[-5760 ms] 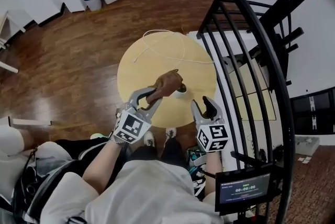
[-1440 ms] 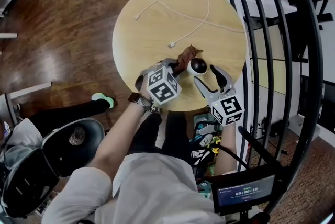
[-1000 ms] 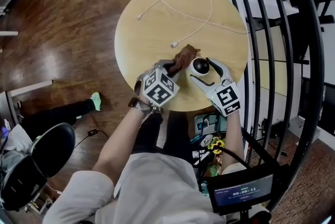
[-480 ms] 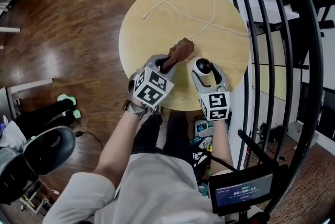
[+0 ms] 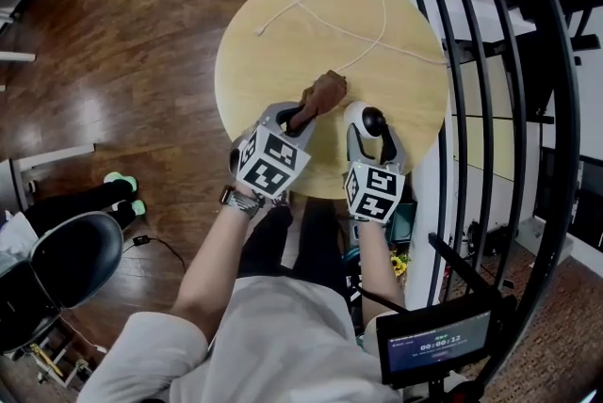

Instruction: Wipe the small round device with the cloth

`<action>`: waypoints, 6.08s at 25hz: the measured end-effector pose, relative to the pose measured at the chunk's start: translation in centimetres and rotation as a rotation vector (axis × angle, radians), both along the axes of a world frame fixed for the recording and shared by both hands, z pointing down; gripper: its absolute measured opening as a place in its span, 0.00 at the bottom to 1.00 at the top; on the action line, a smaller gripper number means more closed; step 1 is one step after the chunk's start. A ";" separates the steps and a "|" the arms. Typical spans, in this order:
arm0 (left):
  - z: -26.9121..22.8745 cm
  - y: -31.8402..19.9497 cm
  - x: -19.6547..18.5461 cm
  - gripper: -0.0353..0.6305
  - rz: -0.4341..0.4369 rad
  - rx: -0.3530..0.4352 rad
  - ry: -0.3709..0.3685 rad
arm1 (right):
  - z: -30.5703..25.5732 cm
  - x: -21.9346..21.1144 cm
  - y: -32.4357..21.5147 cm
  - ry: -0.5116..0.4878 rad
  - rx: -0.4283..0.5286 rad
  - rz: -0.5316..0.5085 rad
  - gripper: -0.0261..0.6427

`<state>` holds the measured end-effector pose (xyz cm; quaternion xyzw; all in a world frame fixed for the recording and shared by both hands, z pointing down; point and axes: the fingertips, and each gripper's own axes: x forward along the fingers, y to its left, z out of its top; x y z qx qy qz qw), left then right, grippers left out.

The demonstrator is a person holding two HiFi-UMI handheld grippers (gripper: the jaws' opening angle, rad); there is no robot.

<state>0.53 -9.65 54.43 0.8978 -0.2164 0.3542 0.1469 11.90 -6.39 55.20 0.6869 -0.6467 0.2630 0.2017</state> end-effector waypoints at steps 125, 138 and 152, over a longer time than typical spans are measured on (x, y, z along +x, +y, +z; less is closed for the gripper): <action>6.8 5.8 4.0 0.19 0.320 -0.217 -0.092 | 2.8 -3.2 1.2 0.028 0.119 -0.420 0.51; 1.1 3.1 1.9 0.19 0.184 -0.162 -0.077 | 2.8 -3.9 0.4 0.060 0.026 -0.043 0.51; -2.8 4.7 6.1 0.19 0.379 0.164 -0.080 | 3.2 -4.0 -0.1 0.138 0.109 -0.919 0.53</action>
